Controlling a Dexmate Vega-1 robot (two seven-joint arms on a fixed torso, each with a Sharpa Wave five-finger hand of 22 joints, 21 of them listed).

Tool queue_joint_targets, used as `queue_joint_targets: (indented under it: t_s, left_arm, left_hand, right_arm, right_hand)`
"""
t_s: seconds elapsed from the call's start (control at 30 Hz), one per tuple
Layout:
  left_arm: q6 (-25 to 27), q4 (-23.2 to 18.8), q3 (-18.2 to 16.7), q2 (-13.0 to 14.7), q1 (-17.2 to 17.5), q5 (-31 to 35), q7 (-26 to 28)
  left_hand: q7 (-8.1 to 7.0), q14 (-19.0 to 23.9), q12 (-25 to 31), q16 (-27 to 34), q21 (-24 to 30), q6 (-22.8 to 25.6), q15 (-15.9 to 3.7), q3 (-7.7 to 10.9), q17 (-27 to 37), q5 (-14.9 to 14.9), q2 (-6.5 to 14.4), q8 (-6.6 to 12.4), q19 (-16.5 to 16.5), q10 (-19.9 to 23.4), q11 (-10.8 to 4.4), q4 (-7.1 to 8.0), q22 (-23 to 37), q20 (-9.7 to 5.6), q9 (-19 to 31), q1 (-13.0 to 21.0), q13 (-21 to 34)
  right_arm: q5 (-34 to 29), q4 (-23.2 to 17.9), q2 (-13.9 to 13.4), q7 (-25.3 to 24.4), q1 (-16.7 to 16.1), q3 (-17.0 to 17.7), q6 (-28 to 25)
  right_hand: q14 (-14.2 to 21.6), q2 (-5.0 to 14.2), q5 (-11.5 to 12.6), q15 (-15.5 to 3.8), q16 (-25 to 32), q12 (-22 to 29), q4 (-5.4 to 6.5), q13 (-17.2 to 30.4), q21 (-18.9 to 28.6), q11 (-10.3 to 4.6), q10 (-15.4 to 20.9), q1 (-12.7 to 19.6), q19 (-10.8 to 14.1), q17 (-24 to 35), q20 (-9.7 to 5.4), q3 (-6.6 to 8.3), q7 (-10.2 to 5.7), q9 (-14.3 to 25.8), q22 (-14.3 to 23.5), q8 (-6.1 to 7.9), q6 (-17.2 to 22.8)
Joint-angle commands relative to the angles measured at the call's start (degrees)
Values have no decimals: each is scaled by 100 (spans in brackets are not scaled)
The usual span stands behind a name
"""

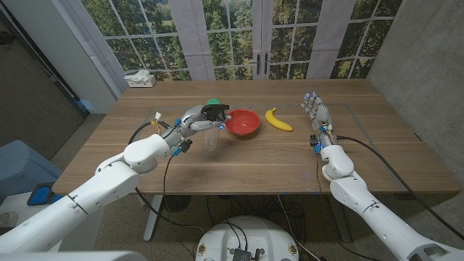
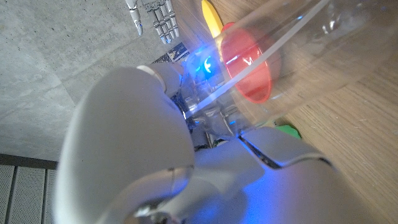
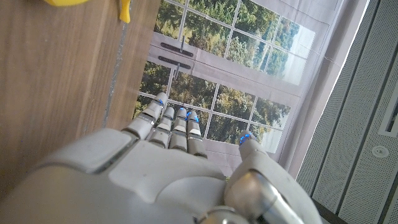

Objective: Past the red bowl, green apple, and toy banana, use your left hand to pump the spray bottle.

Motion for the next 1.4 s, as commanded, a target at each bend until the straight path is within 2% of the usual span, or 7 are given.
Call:
queue_joint_targets:
  t_s: [0.03, 0.67, 1.4]
  left_arm:
    - [56, 370, 46, -80, -377, 24, -166]
    - [203, 1051, 271, -244, -1107, 72, -527]
    - [250, 1570, 463, -451, -1673, 301, -607]
  left_hand:
    - [8, 6, 33, 785, 25, 36, -801, -31, 2396, 21, 1338, -24, 26, 23, -17, -2, 25, 32, 23, 1402, 13]
    - [16, -30, 94, 882, 45, 54, -798, -45, 2303, 15, 1334, -45, 26, 42, -3, -3, 16, 56, 91, 1423, -27]
    - [3, -77, 147, 1002, 65, 81, -772, -54, 2257, 2, 1341, -57, 5, 29, -16, 27, 15, 65, 148, 1428, -56]
  right_arm:
    - [-40, 101, 68, -24, 86, -40, 39]
    - [-207, 166, 120, -25, 199, -128, 160]
    - [-342, 190, 124, -70, 169, -123, 340]
  right_hand:
    - [20, 66, -3, -22, 16, -6, -47, -1, -42, 4, 35, -15, 56, 16, 1, 21, -13, 12, 29, 15, 58]
    - [24, 68, -4, -20, 18, -10, -55, -1, -70, 10, 32, -22, 65, 9, 0, 30, -16, 12, 30, 17, 67]
    - [27, 65, -5, -20, 18, -10, -66, -1, -96, -6, 37, -30, 79, 1, 0, 39, -18, 12, 30, 15, 67]
